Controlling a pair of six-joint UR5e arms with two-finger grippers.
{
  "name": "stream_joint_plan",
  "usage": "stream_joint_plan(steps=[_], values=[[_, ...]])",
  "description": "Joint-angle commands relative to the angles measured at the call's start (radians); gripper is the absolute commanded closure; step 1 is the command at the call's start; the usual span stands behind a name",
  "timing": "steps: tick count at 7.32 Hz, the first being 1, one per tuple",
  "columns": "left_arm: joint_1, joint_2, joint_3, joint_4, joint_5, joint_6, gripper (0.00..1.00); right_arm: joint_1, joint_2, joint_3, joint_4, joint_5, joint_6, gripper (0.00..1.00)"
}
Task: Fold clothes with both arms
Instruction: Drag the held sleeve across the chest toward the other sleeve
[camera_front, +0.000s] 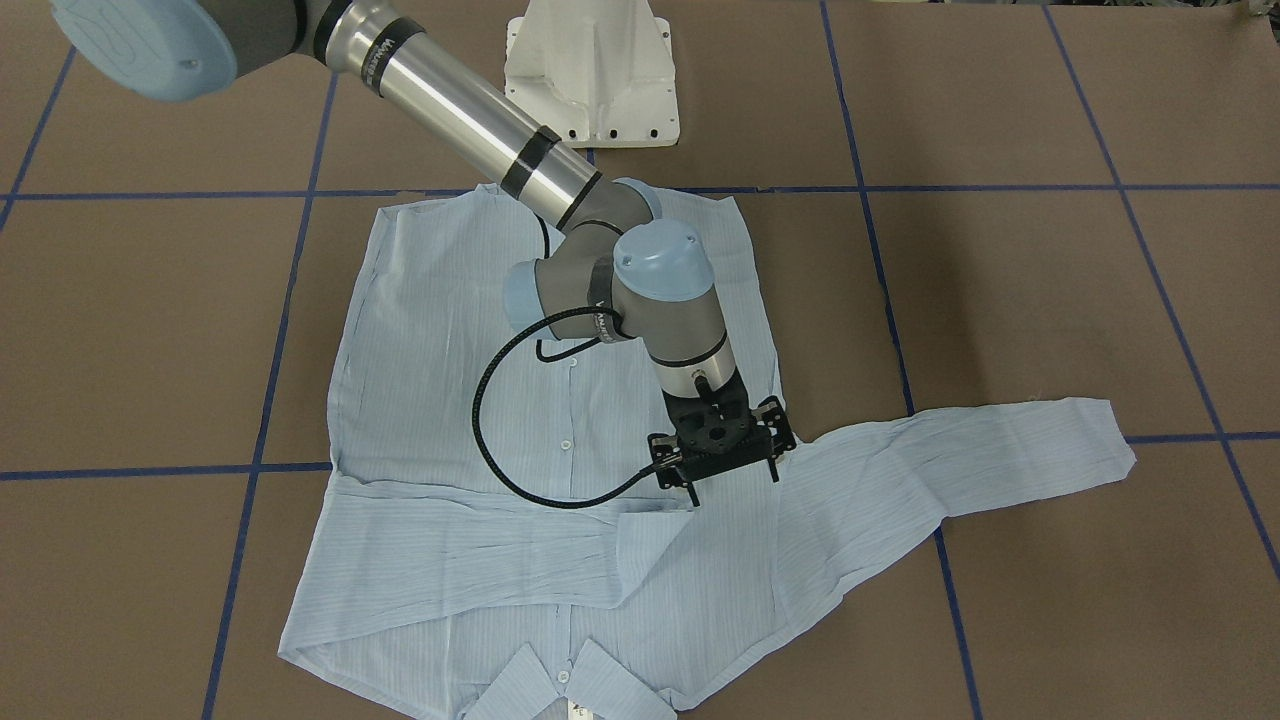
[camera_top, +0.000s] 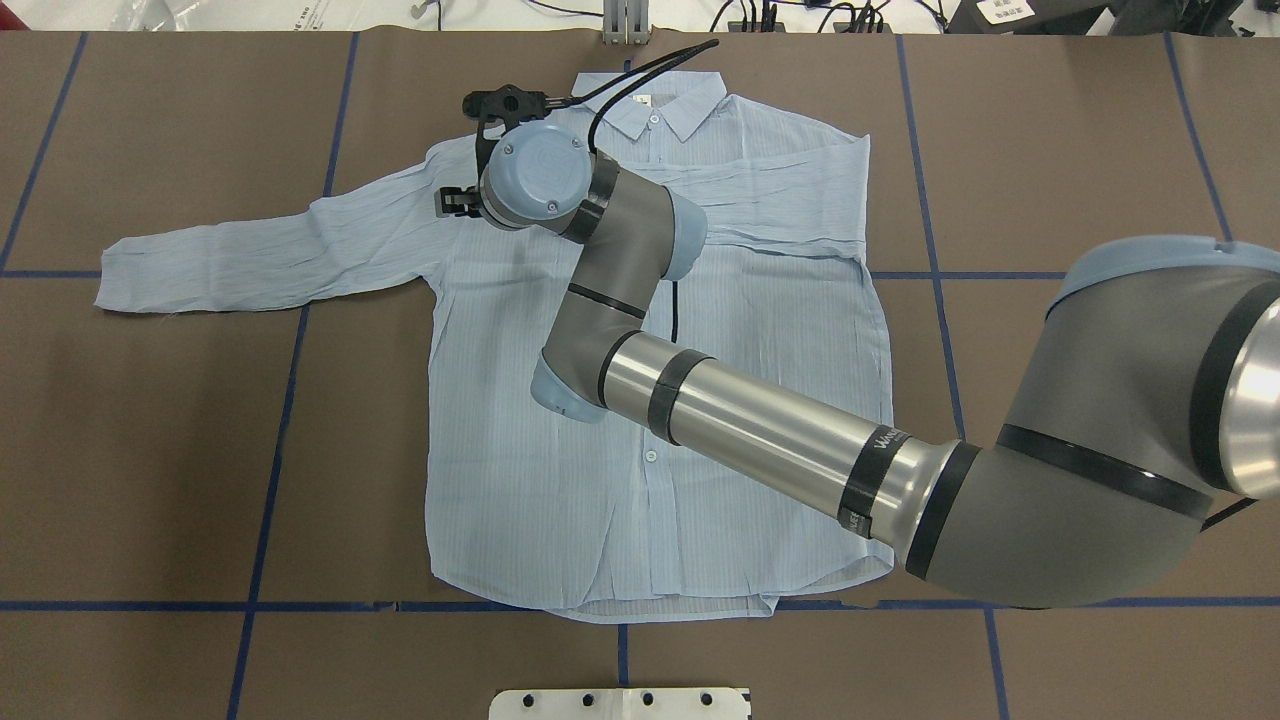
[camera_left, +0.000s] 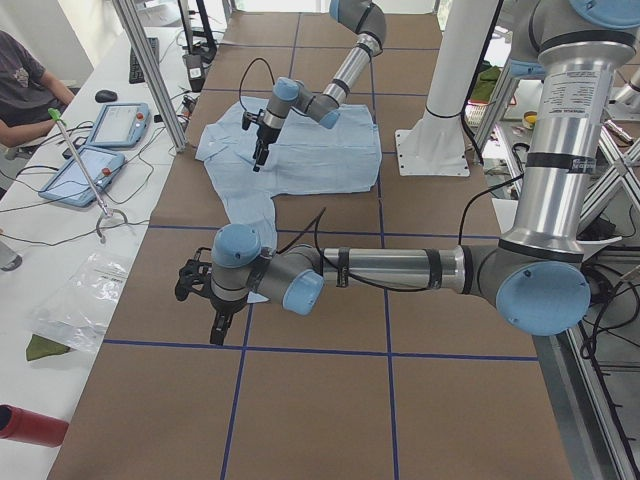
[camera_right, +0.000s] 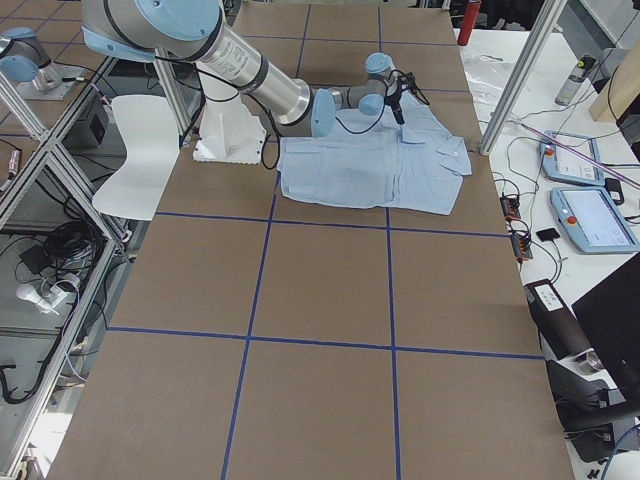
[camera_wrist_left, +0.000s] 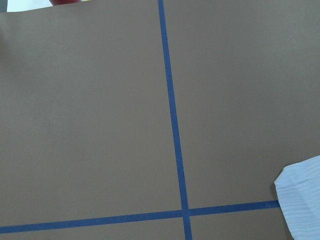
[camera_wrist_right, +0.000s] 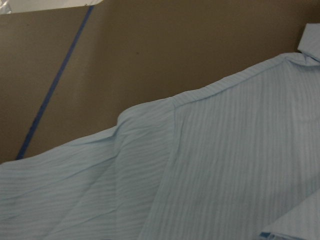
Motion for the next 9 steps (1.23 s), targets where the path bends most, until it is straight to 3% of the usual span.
stream_joint_plan(steps=[1,4,5,6,7,9], values=[[0.0,0.001,-0.001,0.0,0.0,-0.001,0.0,-0.002,0.031,-0.004,0.05,-0.025,0.026,0.04],[0.002,-0.002,-0.01,-0.001,0.0,-0.065,0.0,-0.001,0.028,0.005,0.039,-0.025,0.078,0.04],[0.006,0.0,-0.018,-0.049,0.002,-0.164,0.0,0.004,0.016,0.072,-0.046,-0.016,0.115,0.04],[0.058,0.015,-0.013,-0.155,0.006,-0.299,0.01,0.021,-0.011,0.2,-0.215,0.008,0.117,0.02],[0.122,0.05,-0.016,-0.266,0.033,-0.435,0.01,0.063,-0.069,0.327,-0.32,0.092,0.114,0.01],[0.227,0.095,-0.019,-0.406,0.054,-0.647,0.01,0.12,-0.114,0.458,-0.491,0.217,0.1,0.01]])
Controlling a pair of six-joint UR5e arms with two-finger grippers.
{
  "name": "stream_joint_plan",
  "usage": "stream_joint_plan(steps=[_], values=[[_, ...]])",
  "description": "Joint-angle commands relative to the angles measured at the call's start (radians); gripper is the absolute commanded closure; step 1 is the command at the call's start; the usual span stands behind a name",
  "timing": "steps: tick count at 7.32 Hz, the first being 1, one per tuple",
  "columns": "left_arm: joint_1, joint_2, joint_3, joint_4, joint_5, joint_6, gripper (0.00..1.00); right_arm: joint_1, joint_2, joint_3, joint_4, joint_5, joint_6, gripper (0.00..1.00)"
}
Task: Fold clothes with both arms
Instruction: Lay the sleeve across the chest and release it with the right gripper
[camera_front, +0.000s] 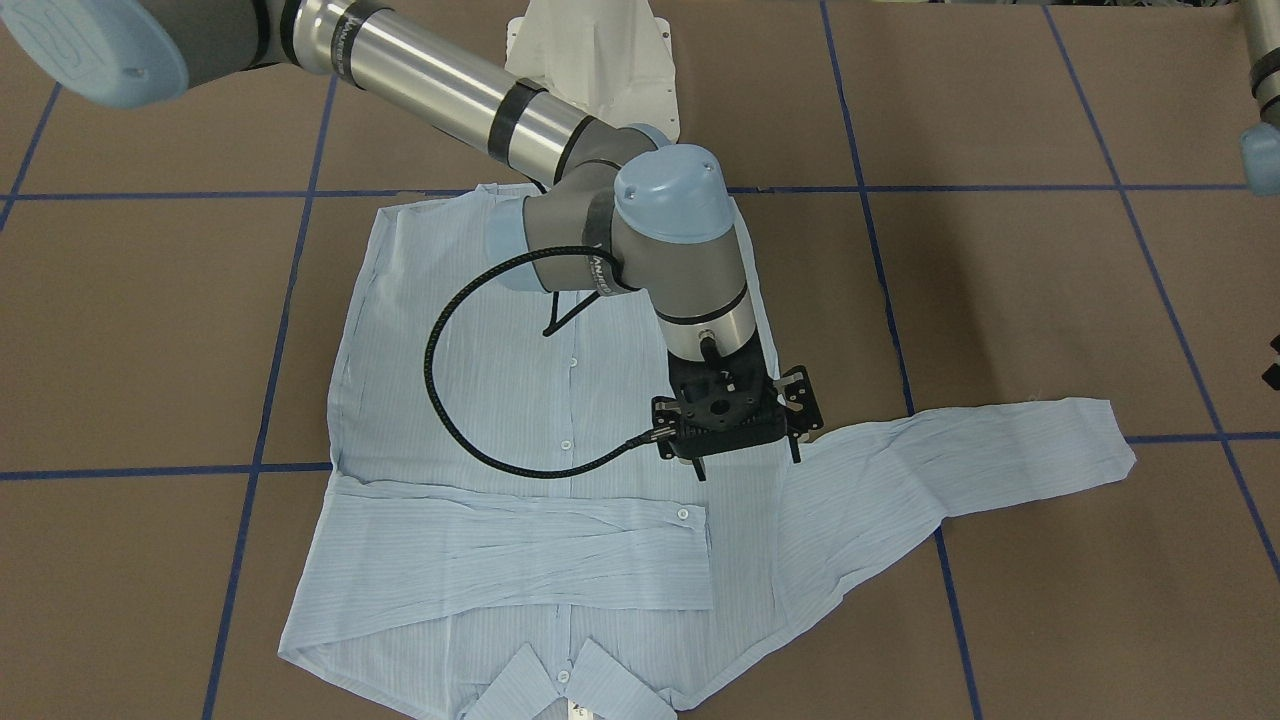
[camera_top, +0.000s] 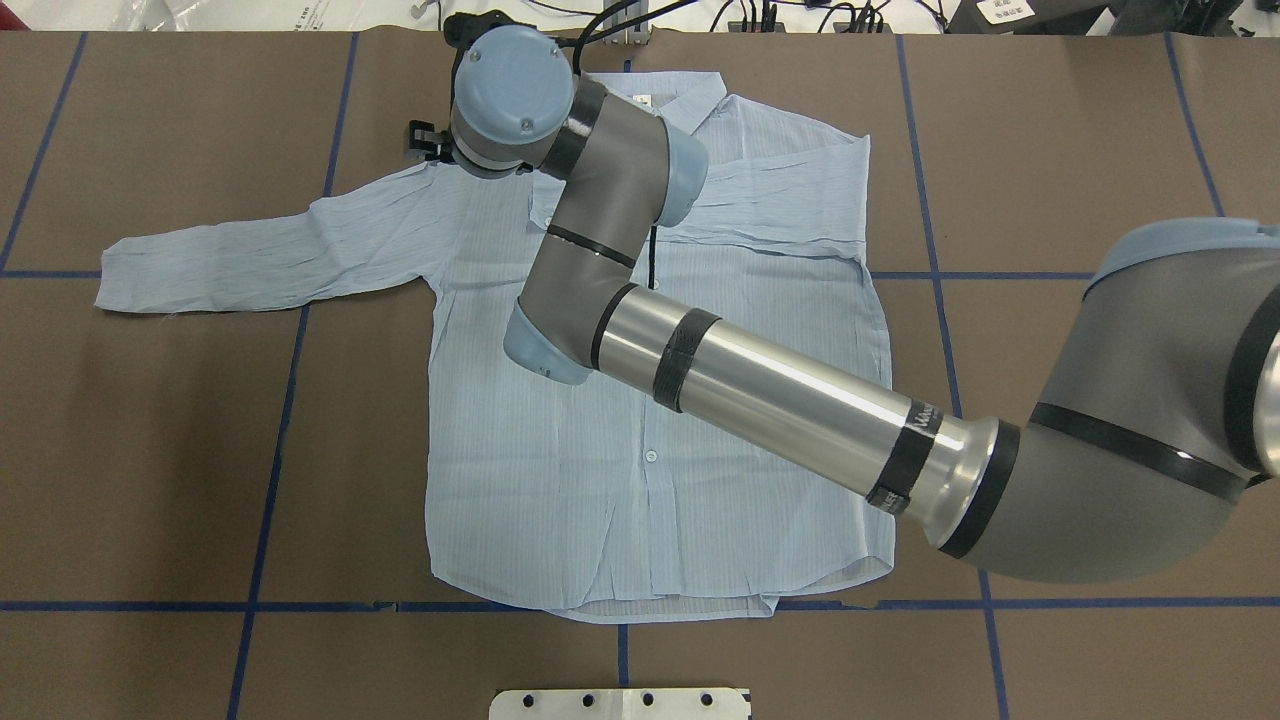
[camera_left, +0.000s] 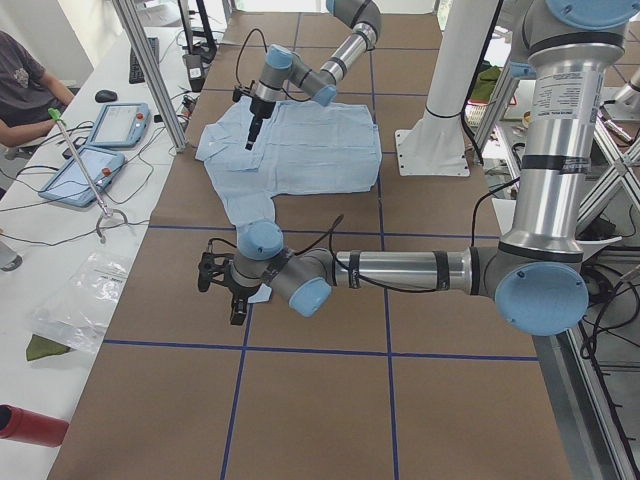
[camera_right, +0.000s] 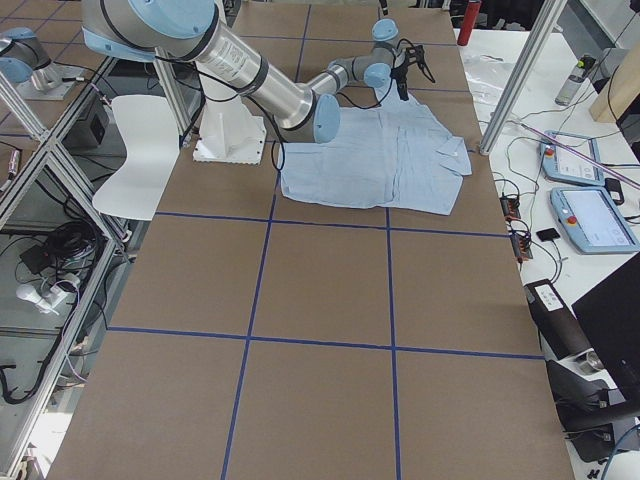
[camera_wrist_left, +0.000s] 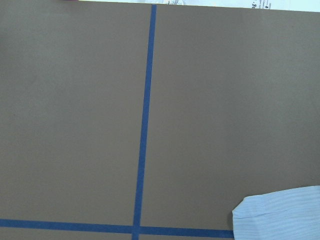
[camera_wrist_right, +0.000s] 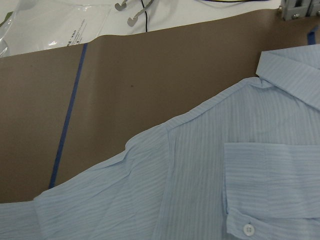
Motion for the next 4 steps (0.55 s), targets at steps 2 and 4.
stream_joint_plan(steps=[2,4], values=[[0.234,0.027,-0.006,-0.158,0.154,-0.385,0.03,0.08,-0.113,0.251,-0.293,0.144,-0.081,0.01],[0.375,0.027,0.002,-0.163,0.322,-0.51,0.07,0.141,-0.207,0.408,-0.451,0.215,-0.212,0.01]])
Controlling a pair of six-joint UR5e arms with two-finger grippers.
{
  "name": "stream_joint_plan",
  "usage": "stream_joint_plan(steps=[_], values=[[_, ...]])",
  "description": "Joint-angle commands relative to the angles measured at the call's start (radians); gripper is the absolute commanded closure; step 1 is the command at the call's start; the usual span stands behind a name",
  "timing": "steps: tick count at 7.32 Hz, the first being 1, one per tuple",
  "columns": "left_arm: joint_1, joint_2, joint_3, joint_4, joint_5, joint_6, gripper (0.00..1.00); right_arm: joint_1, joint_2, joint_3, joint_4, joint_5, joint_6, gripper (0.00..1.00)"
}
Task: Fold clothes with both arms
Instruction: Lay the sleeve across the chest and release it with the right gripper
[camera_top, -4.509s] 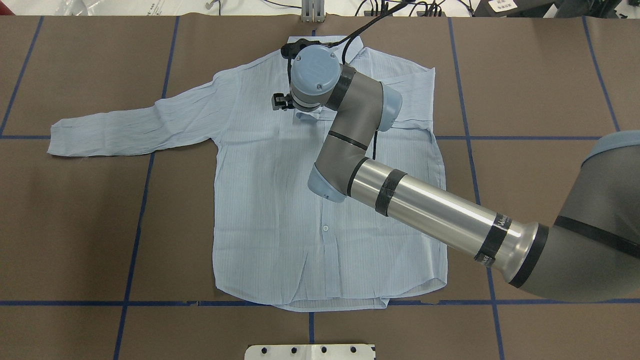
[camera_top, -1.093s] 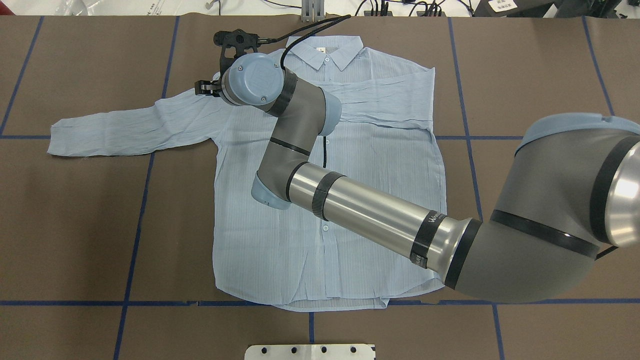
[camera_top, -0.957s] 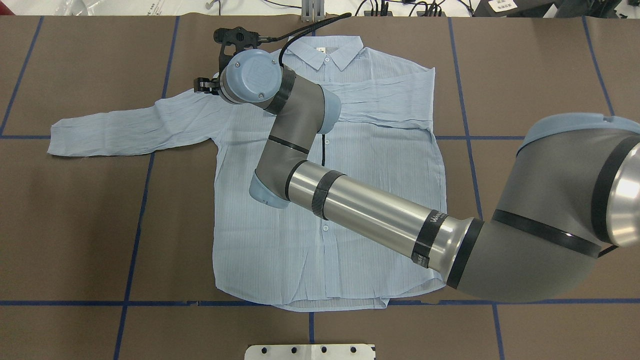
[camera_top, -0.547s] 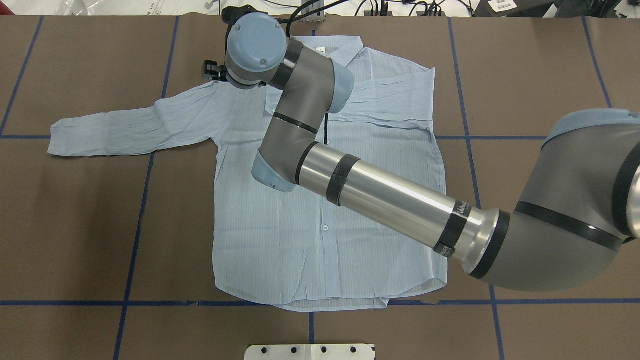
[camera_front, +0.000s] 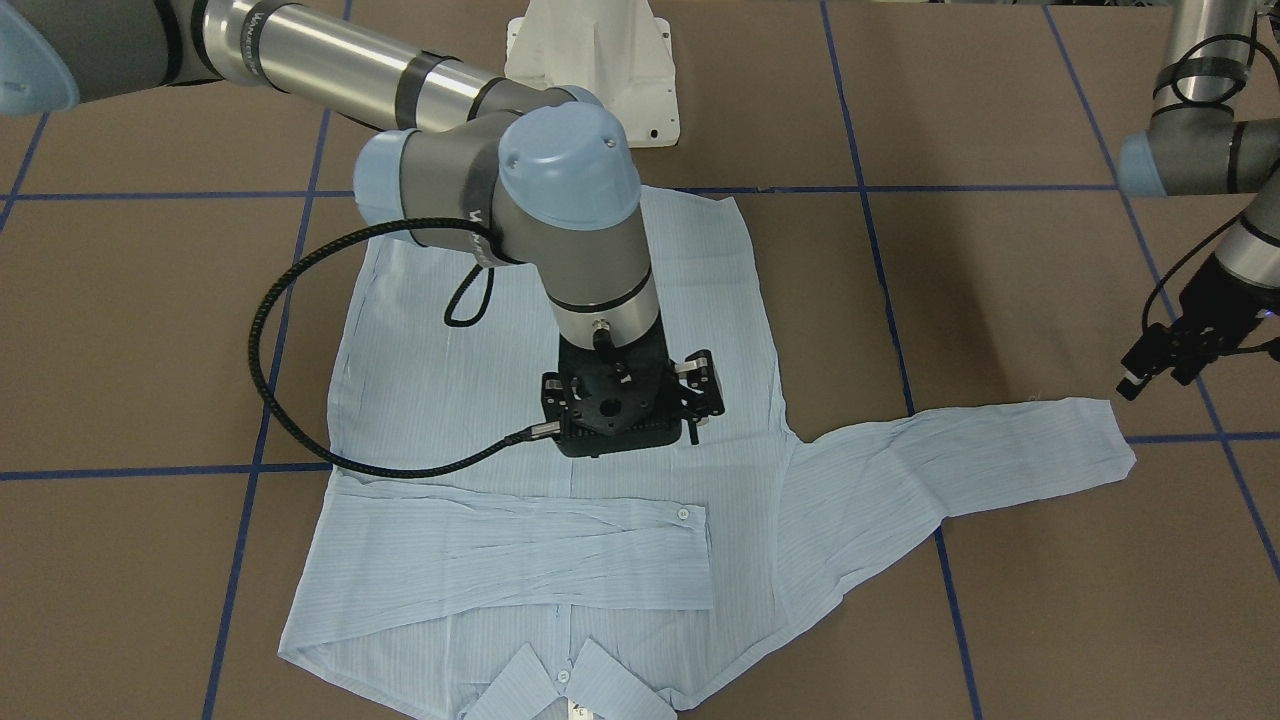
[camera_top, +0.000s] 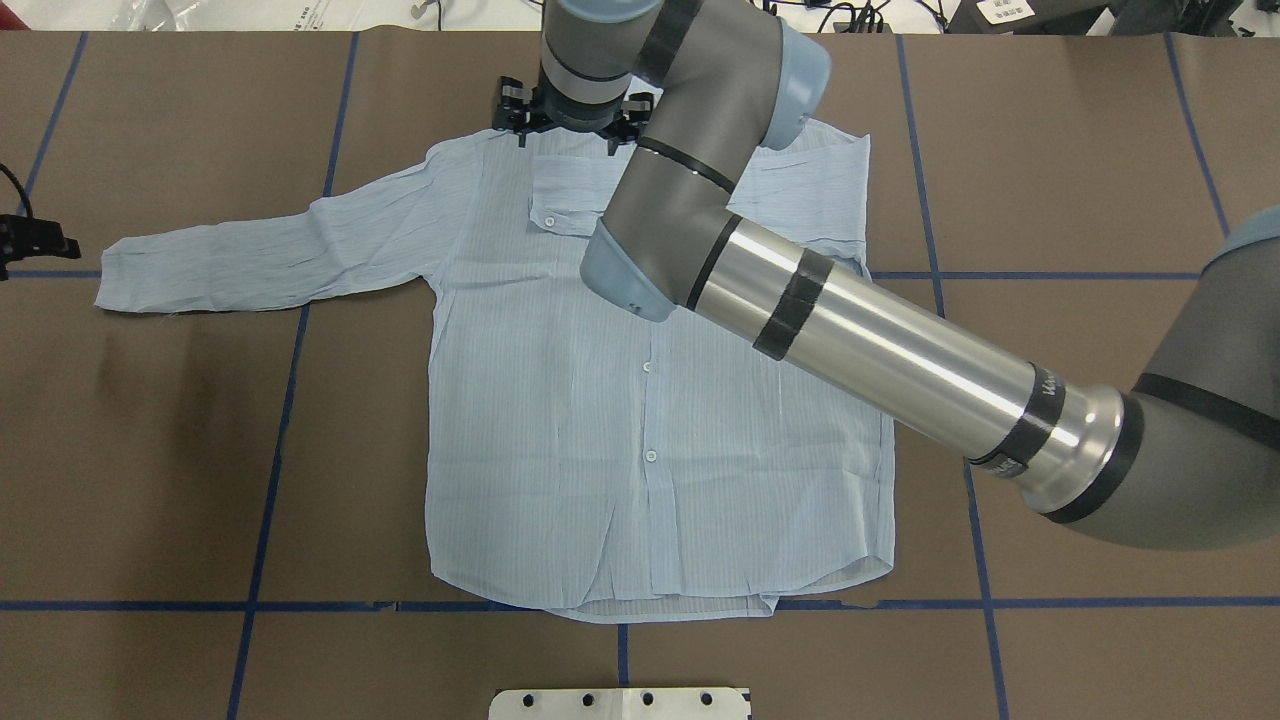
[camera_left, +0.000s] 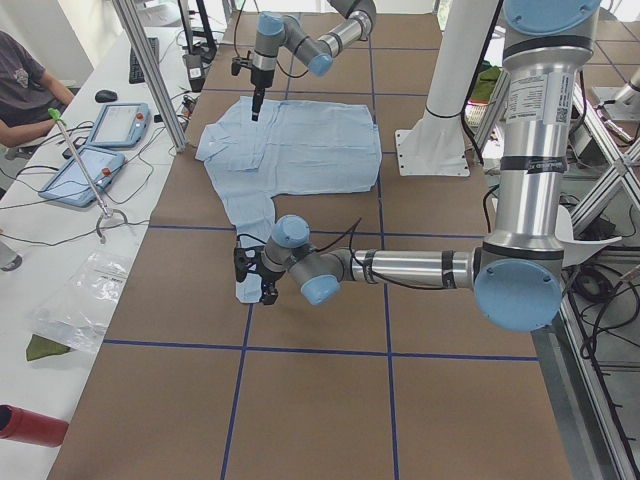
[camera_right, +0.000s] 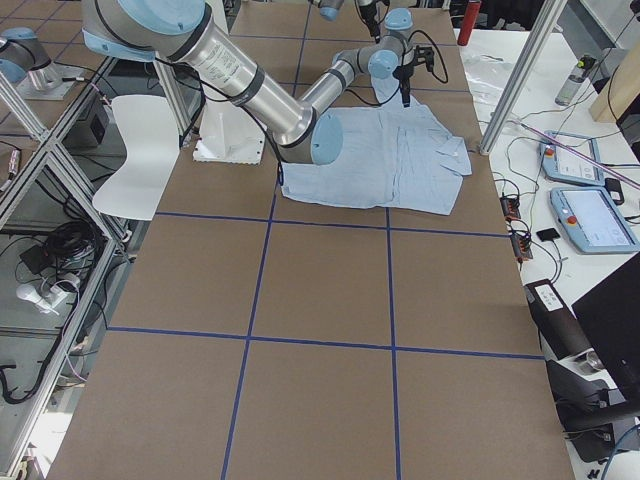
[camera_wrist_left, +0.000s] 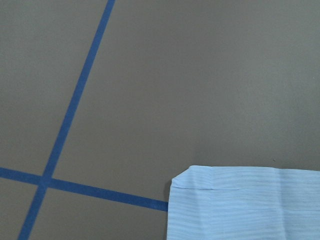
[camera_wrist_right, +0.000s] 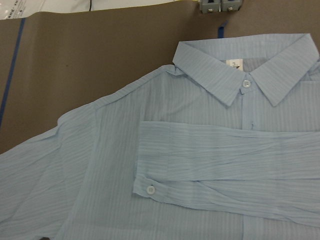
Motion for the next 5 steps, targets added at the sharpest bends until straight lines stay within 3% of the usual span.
stream_joint_plan(steps=[1,5], values=[[0.087,0.001,0.019,-0.007,0.115,-0.076,0.09,0.07,-0.066,0.109,-0.135,0.112,-0.08,0.01],[0.088,-0.01,0.052,-0.003,0.147,-0.067,0.29,0.09,-0.116,0.178,-0.183,0.136,-0.123,0.01]])
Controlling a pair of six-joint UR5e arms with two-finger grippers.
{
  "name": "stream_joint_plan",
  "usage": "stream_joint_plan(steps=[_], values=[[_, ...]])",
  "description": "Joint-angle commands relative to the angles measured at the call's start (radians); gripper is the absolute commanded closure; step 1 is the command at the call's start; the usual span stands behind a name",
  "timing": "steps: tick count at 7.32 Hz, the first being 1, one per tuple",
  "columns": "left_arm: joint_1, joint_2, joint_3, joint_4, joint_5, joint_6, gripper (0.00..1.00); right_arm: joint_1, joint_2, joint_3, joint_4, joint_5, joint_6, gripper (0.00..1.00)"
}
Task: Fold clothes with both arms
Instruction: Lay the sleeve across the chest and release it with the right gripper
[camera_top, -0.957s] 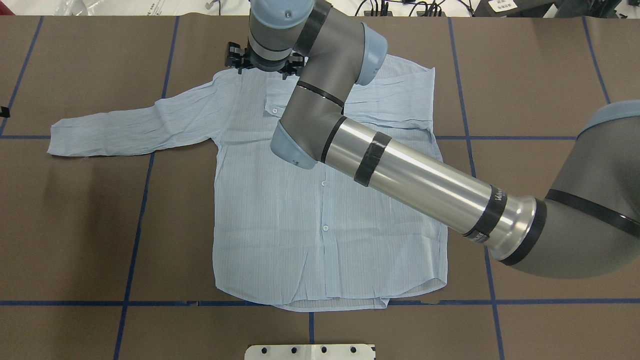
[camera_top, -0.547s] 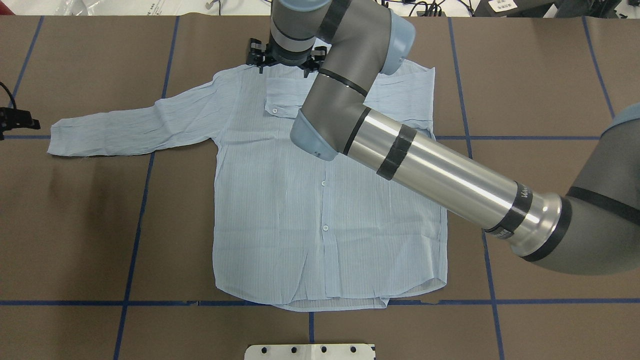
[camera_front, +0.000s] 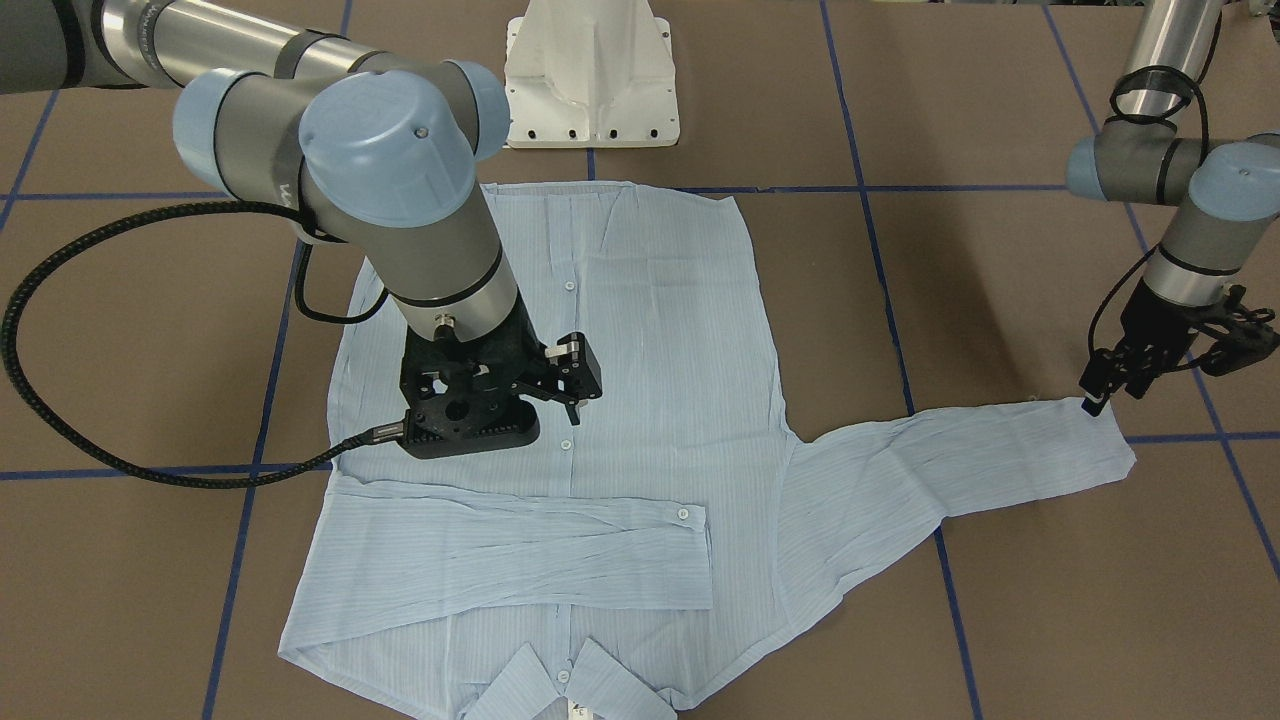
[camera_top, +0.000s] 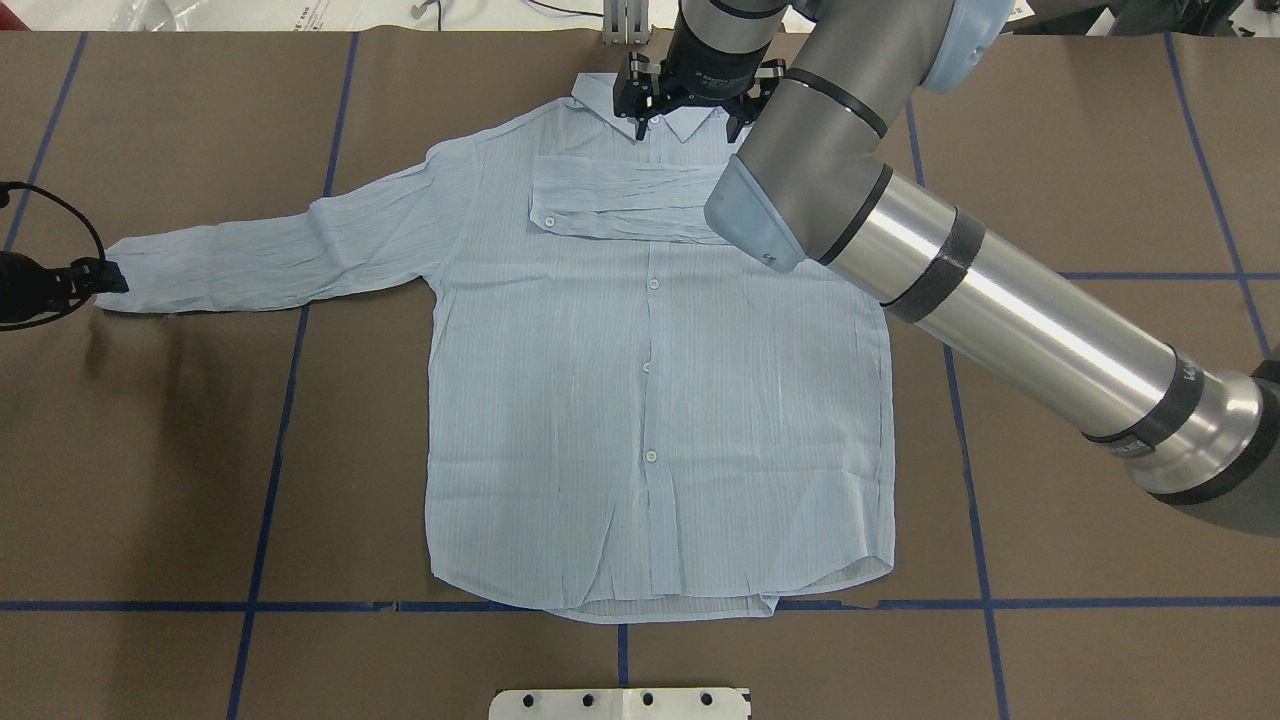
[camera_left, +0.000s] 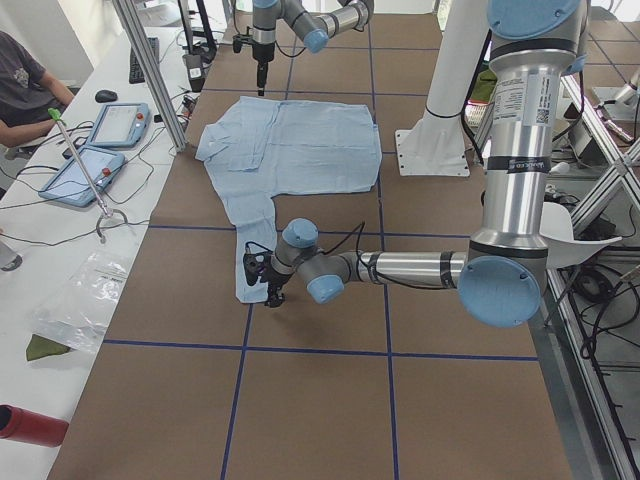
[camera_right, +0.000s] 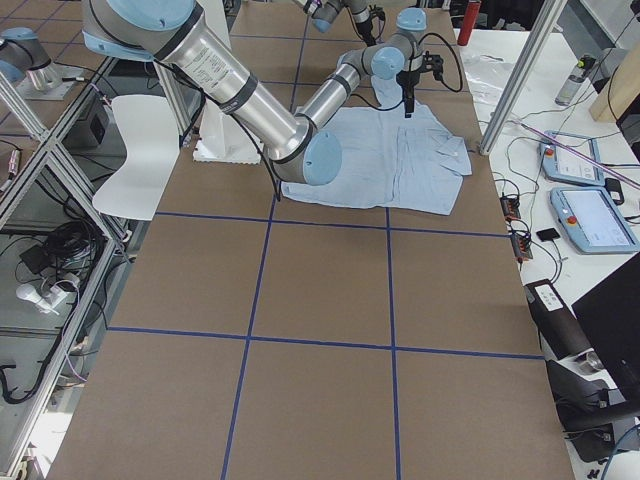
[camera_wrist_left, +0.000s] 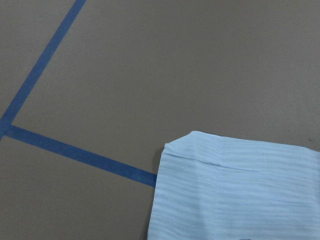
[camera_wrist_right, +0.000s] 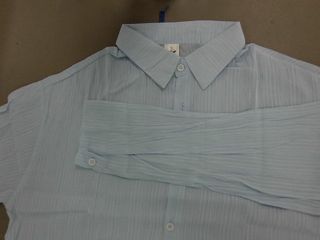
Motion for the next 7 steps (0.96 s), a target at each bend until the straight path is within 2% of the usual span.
stream_joint_plan(steps=[1,2,6,7], values=[[0.001,-0.001,0.005,0.001,0.004,0.001,0.35,-0.002,-0.006,0.01,-0.004,-0.001,-0.004,0.01],[0.001,-0.001,0.005,0.001,0.004,0.001,0.39,-0.003,-0.006,0.008,-0.003,-0.002,-0.004,0.01],[0.015,-0.003,0.005,0.002,0.008,-0.001,0.45,-0.003,-0.004,0.003,0.002,-0.005,-0.004,0.01],[0.015,-0.003,0.005,0.004,0.008,-0.001,0.5,-0.003,-0.004,0.003,0.002,-0.005,-0.004,0.01]])
